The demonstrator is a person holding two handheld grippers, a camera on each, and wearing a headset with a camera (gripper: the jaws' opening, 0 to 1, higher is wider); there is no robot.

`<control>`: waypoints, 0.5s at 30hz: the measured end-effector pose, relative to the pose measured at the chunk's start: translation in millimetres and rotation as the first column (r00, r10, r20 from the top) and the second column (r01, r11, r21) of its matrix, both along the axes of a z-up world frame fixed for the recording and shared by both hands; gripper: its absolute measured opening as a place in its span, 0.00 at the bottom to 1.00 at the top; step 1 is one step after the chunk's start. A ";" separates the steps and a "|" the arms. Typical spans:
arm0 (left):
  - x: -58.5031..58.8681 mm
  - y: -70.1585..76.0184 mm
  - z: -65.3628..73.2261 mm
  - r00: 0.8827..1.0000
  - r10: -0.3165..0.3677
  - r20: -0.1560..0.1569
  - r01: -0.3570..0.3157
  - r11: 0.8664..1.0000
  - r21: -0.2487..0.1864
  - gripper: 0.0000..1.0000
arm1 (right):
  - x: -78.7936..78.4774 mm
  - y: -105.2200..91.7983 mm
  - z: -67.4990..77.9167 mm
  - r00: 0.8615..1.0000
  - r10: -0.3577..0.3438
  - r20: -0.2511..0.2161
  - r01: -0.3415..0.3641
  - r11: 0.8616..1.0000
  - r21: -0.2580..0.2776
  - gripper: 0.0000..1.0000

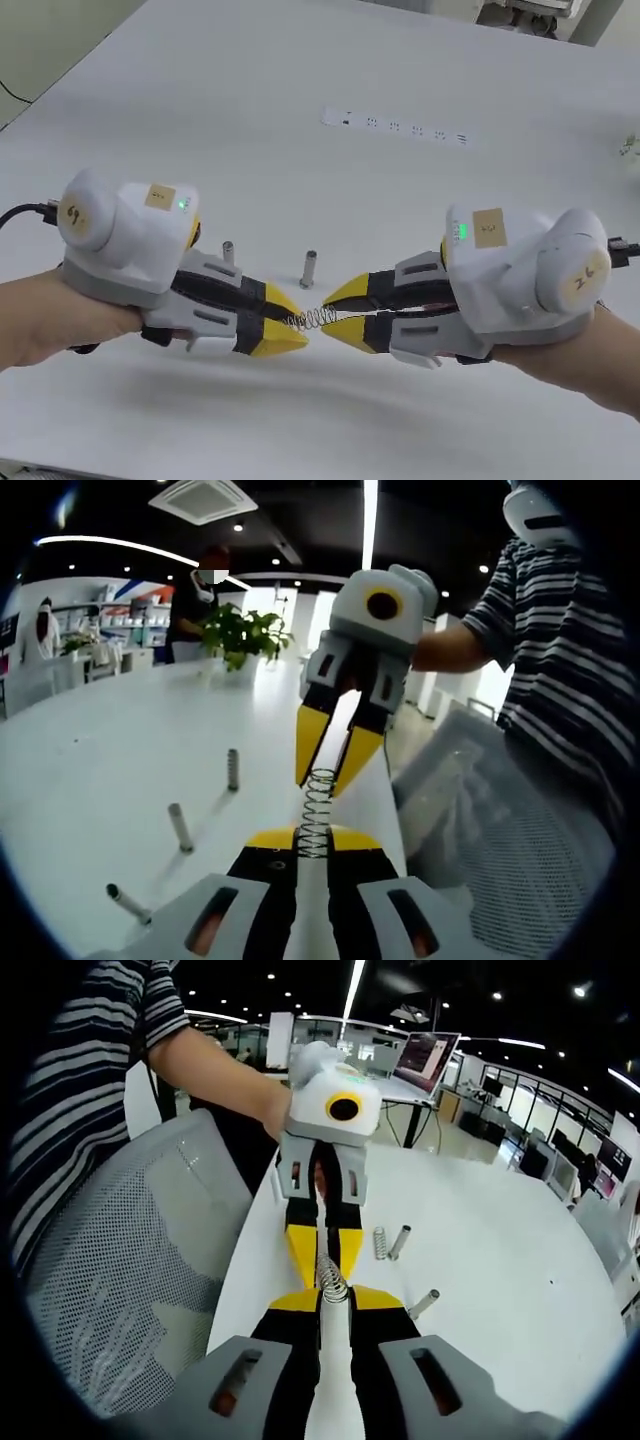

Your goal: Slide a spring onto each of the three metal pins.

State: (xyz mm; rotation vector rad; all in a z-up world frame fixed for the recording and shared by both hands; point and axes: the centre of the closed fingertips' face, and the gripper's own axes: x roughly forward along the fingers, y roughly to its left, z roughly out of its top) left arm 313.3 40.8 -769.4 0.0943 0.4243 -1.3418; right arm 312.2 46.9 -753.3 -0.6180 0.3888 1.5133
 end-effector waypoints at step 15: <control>0.4 2.1 3.5 1.000 0.004 0.006 -0.004 1.000 -0.005 0.02 | -1.4 3.1 5.7 1.000 0.011 0.003 -0.011 1.000 0.006 0.07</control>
